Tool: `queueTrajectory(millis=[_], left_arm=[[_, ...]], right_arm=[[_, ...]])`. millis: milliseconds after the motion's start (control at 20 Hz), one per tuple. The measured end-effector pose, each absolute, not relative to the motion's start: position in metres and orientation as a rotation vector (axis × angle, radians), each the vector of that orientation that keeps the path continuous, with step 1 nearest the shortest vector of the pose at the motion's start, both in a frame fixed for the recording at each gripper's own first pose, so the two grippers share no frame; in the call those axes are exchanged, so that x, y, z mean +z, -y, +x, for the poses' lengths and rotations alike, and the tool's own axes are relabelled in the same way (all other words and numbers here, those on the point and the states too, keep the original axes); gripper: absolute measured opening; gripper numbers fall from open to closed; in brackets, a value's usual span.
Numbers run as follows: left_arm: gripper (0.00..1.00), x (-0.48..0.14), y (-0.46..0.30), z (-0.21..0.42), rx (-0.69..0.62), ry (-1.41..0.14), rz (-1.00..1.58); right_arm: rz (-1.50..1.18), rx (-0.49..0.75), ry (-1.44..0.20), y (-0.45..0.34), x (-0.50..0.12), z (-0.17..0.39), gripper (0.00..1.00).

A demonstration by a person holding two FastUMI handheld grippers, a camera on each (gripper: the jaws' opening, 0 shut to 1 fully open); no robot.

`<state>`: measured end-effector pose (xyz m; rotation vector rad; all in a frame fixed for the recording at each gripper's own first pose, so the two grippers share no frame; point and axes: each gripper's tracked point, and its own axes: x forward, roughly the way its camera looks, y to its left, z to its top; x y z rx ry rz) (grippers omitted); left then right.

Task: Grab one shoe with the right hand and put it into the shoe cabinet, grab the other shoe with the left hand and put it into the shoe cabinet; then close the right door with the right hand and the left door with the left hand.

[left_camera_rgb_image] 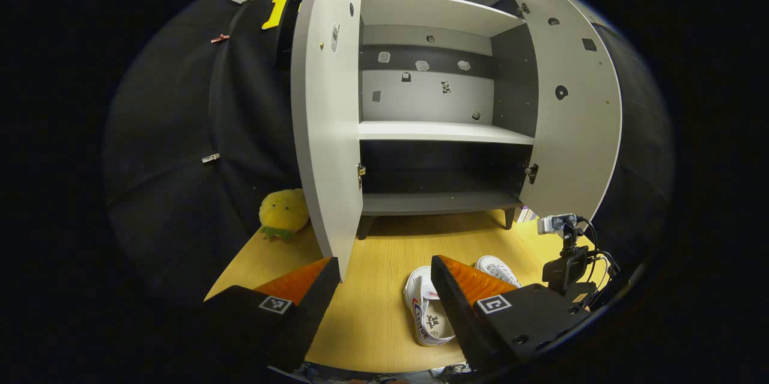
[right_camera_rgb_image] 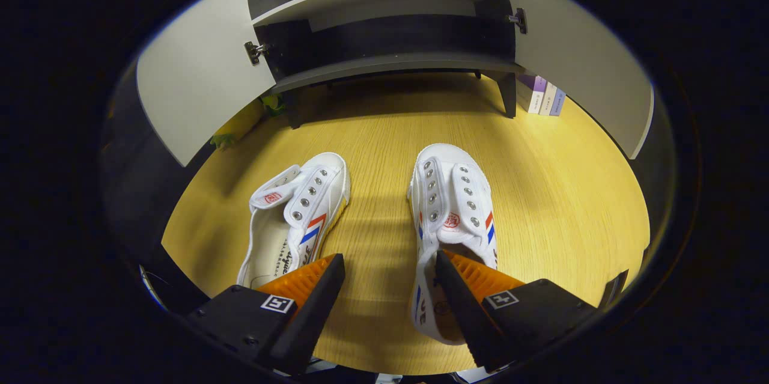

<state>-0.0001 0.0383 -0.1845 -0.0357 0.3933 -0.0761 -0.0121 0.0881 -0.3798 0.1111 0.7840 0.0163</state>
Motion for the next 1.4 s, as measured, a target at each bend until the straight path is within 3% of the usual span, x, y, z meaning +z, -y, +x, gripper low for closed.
queueTrajectory(millis=[650,700,750,800,900,1100,1200,1250,1400], left_arm=[[0.95,-0.199,-0.029,0.002,-0.09,-0.438,-0.045],[0.95,-0.199,-0.027,0.002,-0.091,-0.443,-0.047],[0.95,-0.2,-0.025,0.001,-0.092,-0.444,-0.047],[0.95,-0.199,-0.024,0.002,-0.093,-0.444,-0.047],[0.95,-0.199,-0.021,0.001,-0.096,-0.443,-0.039],[0.95,-0.193,-0.017,0.002,-0.099,-0.431,-0.024],[0.95,-0.191,-0.016,0.002,-0.096,-0.426,-0.023],[0.95,-0.19,-0.015,0.001,-0.095,-0.424,-0.025],[0.95,-0.189,-0.013,-0.002,-0.093,-0.425,-0.032]], right_arm=[[0.068,-0.14,-0.699,-0.047,-0.391,0.046,0.96],[0.053,-0.152,-0.702,-0.041,-0.392,0.047,0.92],[0.064,-0.138,-0.704,-0.042,-0.391,0.049,0.72],[0.065,-0.126,-0.719,-0.043,-0.397,0.05,0.61],[0.05,-0.081,-0.73,-0.048,-0.394,0.049,0.57],[0.03,-0.029,-0.761,-0.059,-0.396,0.051,0.16],[0.054,-0.012,-0.779,-0.061,-0.396,0.049,0.19],[0.071,0.001,-0.787,-0.061,-0.398,0.05,0.12],[0.121,0.025,-0.801,-0.06,-0.396,0.049,0.06]])
